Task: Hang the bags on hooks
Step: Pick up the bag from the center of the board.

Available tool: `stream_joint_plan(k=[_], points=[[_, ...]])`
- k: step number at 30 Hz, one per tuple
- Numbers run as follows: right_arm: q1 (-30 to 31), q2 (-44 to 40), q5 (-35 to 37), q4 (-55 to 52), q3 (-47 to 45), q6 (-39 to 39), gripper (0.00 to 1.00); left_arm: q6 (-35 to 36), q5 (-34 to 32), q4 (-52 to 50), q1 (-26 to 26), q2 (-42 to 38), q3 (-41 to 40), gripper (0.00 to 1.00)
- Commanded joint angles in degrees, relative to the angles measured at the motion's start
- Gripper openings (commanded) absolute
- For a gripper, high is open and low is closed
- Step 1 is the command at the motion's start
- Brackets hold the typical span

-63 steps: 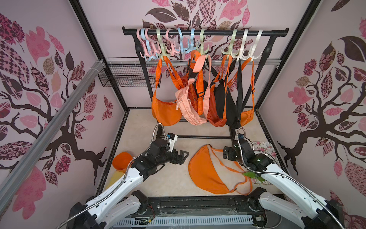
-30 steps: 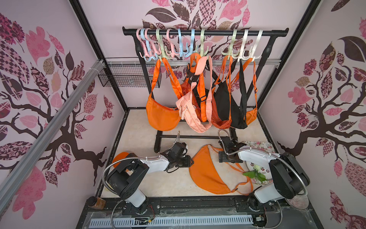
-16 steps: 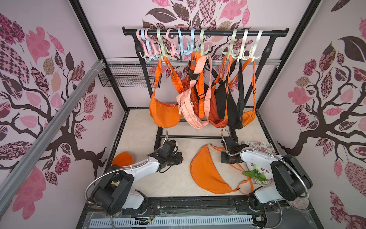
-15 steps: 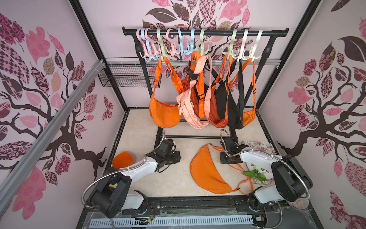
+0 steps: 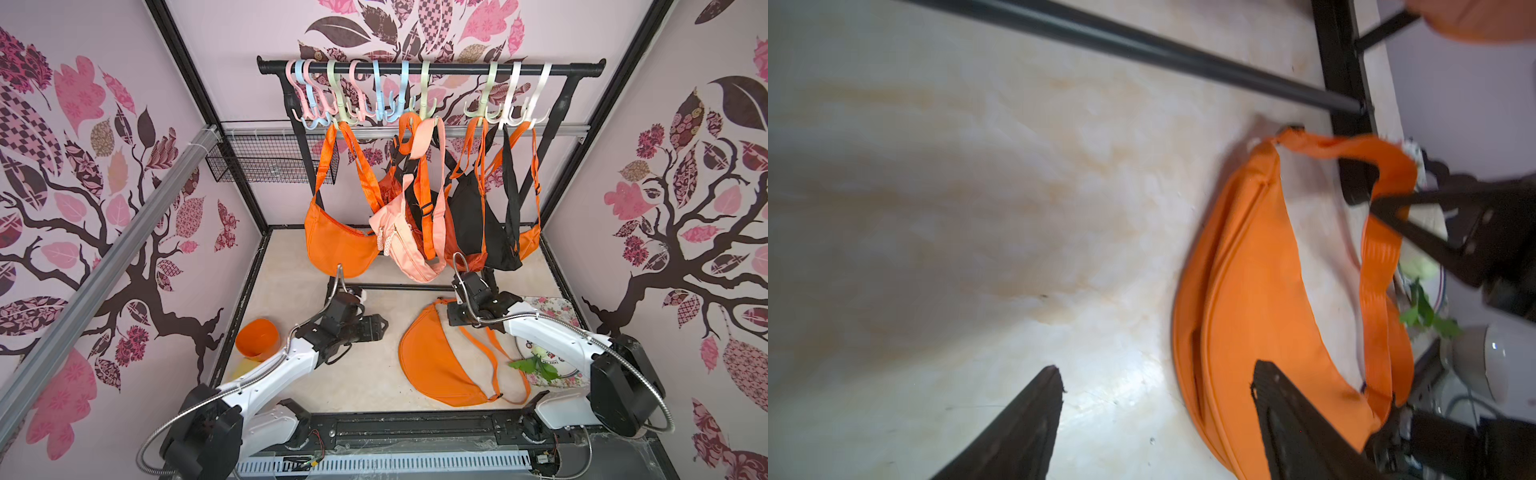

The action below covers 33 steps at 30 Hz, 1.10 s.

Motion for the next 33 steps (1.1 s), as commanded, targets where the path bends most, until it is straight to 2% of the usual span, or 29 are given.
stream_joint_plan(k=[1, 4, 9, 10, 12, 14, 18, 21, 23, 26, 29, 33], points=[[-0.19, -2.33, 17.12, -7.03, -0.63, 2.44, 0.41, -1.3, -1.0, 0.55, -5.42, 5.37, 3.41, 0.79], [-0.46, -7.58, 18.45, -4.46, -4.49, 3.46, 0.45, -3.26, -0.5, 3.23, -7.18, 8.88, 3.1, 0.81], [-0.43, -11.64, 8.91, 0.48, -7.07, 3.09, 0.5, -3.86, 1.5, 3.83, -7.81, 15.47, 4.13, 0.78], [-0.5, -11.42, 8.83, -0.18, -6.52, 3.26, 0.5, -4.14, 1.76, 4.0, -7.94, 16.67, 4.32, 0.72], [-0.45, -11.53, 10.06, -1.35, -5.97, 3.54, 0.5, -4.92, 1.65, 4.21, -8.0, 17.65, 4.53, 0.51], [-0.52, -12.97, 11.8, -1.34, -6.21, 3.24, 0.5, -5.16, 0.72, 3.96, -8.09, 17.94, 4.59, 0.36], [-0.62, -16.33, 13.89, -0.95, -6.93, 2.99, 0.5, -5.26, -4.79, -1.34, -8.0, 19.05, 5.67, 0.02], [-0.92, -17.7, 14.41, -0.3, -7.36, 2.54, 0.49, -7.28, -10.27, -4.05, -5.72, 17.42, 3.28, 0.0], [-1.53, -17.78, 14.37, 0.57, -7.91, 2.33, 0.49, -8.2, -9.61, -3.04, -0.54, 13.27, -1.04, 0.0], [-3.48, -16.5, 10.86, 1.76, -8.85, 2.11, 0.51, -5.75, -13.46, -8.33, 5.02, 5.69, -2.69, 0.0], [-4.18, -14.49, 6.59, 3.09, -9.22, 0.52, 0.71, -3.51, -13.37, -11.74, 9.08, 0.0, -2.68, 0.0], [-4.4, -9.96, -0.86, 4.24, -8.37, -4.42, 0.8, -1.51, -12.66, -13.75, 10.02, -2.4, -1.4, 0.0]])
